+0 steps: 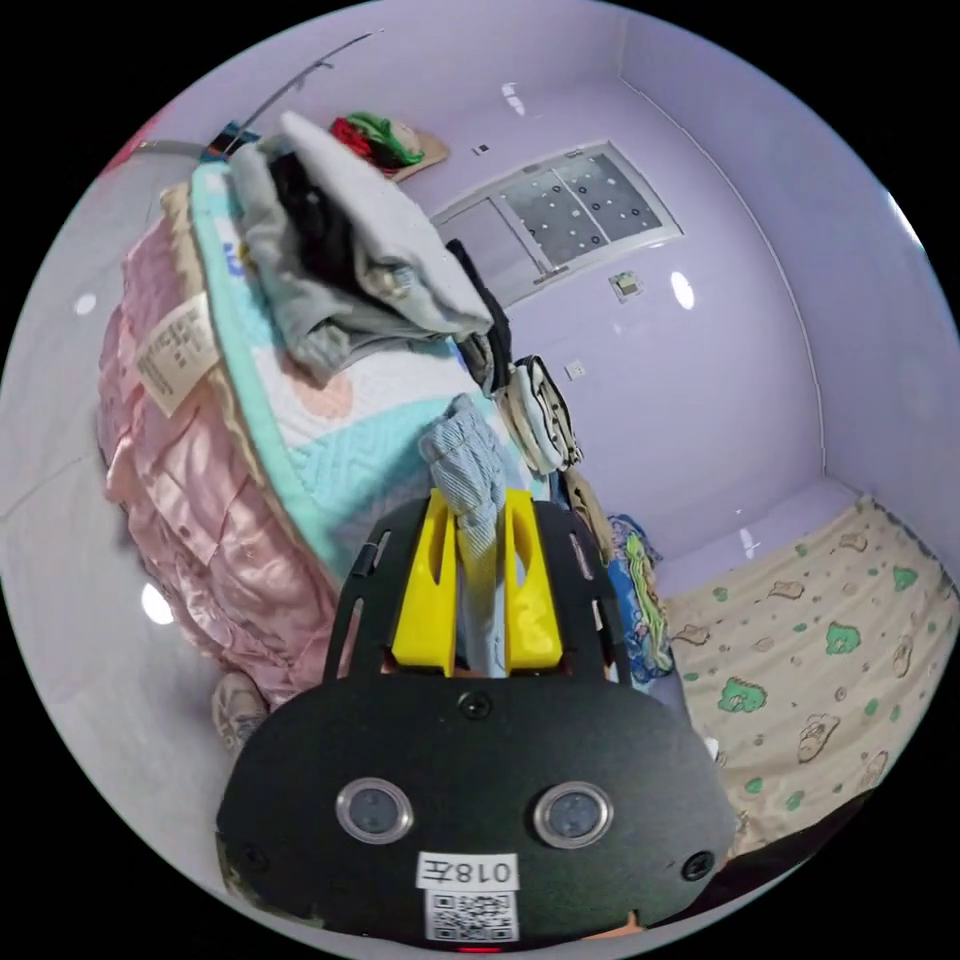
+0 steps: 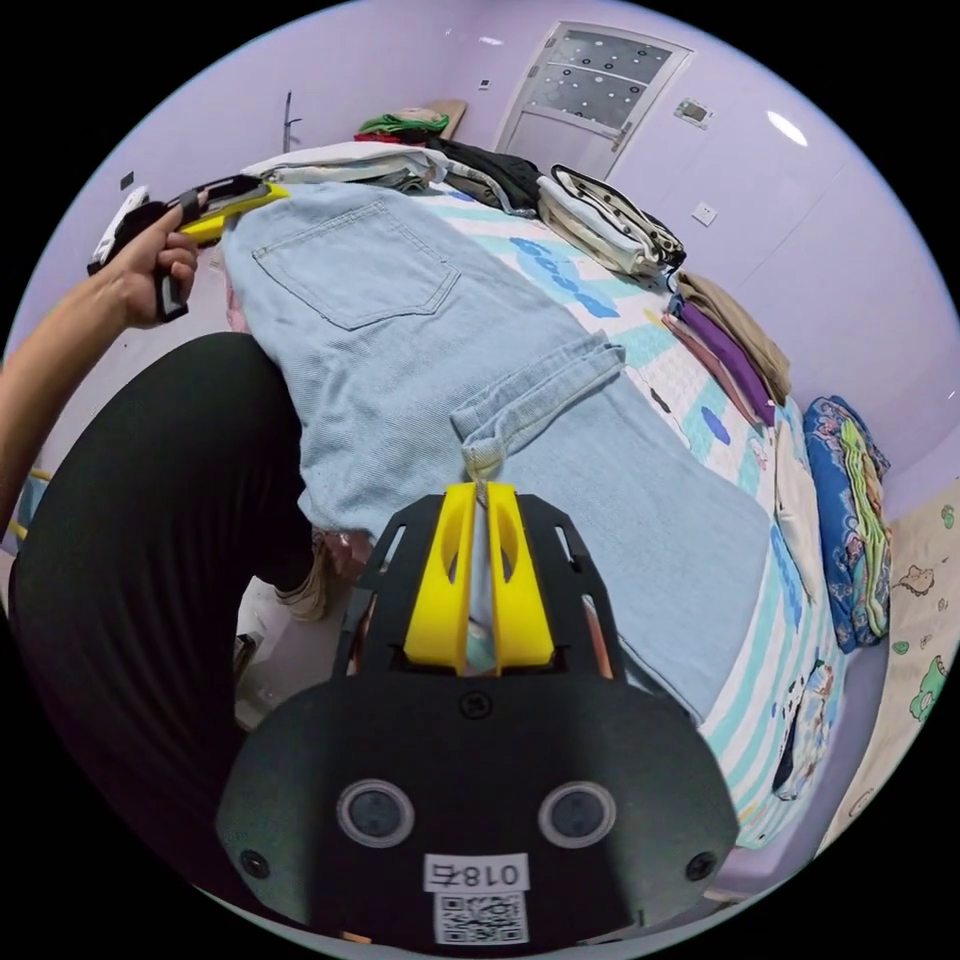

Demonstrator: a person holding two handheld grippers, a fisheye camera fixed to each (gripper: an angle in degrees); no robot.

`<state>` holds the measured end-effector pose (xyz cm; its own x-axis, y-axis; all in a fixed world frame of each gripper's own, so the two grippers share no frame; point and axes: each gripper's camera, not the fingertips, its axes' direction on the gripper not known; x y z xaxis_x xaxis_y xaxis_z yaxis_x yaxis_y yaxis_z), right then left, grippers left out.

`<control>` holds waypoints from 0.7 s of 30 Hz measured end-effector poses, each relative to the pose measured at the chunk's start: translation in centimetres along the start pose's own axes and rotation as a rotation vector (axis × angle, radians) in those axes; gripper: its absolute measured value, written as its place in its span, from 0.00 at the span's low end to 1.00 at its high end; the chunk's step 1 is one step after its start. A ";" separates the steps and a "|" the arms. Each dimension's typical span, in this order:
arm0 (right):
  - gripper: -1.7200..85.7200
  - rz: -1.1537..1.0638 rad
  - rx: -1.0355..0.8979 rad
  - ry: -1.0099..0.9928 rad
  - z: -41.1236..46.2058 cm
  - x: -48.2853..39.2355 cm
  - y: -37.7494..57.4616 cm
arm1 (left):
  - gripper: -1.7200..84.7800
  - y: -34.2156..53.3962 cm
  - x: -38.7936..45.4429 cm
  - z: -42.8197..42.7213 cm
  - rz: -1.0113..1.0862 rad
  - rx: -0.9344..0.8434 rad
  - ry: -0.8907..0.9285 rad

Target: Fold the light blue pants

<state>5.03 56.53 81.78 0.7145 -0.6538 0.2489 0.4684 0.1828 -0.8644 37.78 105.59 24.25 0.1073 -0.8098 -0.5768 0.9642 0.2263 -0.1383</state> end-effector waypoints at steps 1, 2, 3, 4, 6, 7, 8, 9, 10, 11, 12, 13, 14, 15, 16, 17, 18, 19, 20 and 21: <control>0.06 -0.006 -0.004 -0.006 -0.4 0.2 0.0 | 0.11 -0.1 2.2 0.0 0.044 -0.002 -0.007; 0.08 -0.021 -0.008 -0.025 -1.4 0.7 0.0 | 0.10 -0.2 4.7 0.0 0.092 -0.001 -0.013; 0.09 -0.026 -0.003 -0.039 -2.6 1.4 0.1 | 0.10 -0.2 6.0 0.0 0.119 -0.001 -0.015; 0.10 -0.021 0.007 -0.046 -3.4 1.9 0.2 | 0.10 -0.2 8.8 0.3 0.175 -0.001 -0.015; 0.10 0.061 0.066 -0.098 -7.1 5.1 1.5 | 0.10 0.0 13.4 0.9 0.270 -0.001 -0.002; 0.10 0.098 0.086 -0.113 -8.1 6.2 2.0 | 0.10 0.5 16.8 1.5 0.338 -0.004 0.013; 0.10 0.186 0.128 -0.137 -10.1 8.8 3.4 | 0.10 1.2 20.4 2.3 0.413 -0.009 0.031; 0.09 0.282 0.162 -0.149 -12.0 11.5 5.2 | 0.10 1.7 22.3 2.7 0.455 -0.012 0.041; 0.09 0.332 0.177 -0.151 -12.9 12.9 6.3 | 0.10 3.1 26.2 3.9 0.540 -0.024 0.063; 0.08 0.442 0.205 -0.148 -14.6 15.8 8.7 | 0.10 5.0 30.1 5.3 0.626 -0.039 0.087; 0.07 0.546 0.230 -0.144 -16.1 18.5 11.2 | 0.10 6.1 32.0 6.0 0.668 -0.048 0.101; 0.07 0.592 0.242 -0.141 -16.9 19.7 12.5 | 0.10 8.8 35.8 7.8 0.750 -0.072 0.131; 0.06 0.682 0.265 -0.128 -18.3 21.9 15.0 | 0.10 11.9 39.2 9.7 0.831 -0.101 0.159; 0.06 0.762 0.283 -0.111 -19.5 23.8 17.5 | 0.10 13.6 40.7 10.7 0.874 -0.113 0.170; 0.05 0.797 0.290 -0.104 -20.1 24.6 18.6 | 0.10 17.3 43.5 12.9 0.955 -0.136 0.185; 0.05 0.855 0.300 -0.096 -21.2 26.0 20.6 | 0.10 21.2 45.6 15.4 1.019 -0.175 0.191; 0.05 0.899 0.307 -0.093 -22.2 27.2 22.3 | 0.11 23.2 46.4 16.8 1.050 -0.200 0.187; 0.05 0.917 0.308 -0.093 -22.7 27.6 23.1 | 0.11 27.2 47.5 20.0 1.113 -0.267 0.161; 0.05 0.947 0.307 -0.096 -23.6 28.5 24.3 | 0.12 31.0 47.8 23.9 1.169 -0.383 0.110; 0.05 0.963 0.306 -0.105 -24.5 29.2 25.2 | 0.13 32.9 47.7 26.1 1.195 -0.470 0.072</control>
<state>24.96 24.02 56.56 0.8936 -0.0639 -0.4443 -0.2282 0.7877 -0.5723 80.98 60.26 13.19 0.8136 0.0543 -0.5789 0.1001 0.9677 0.2314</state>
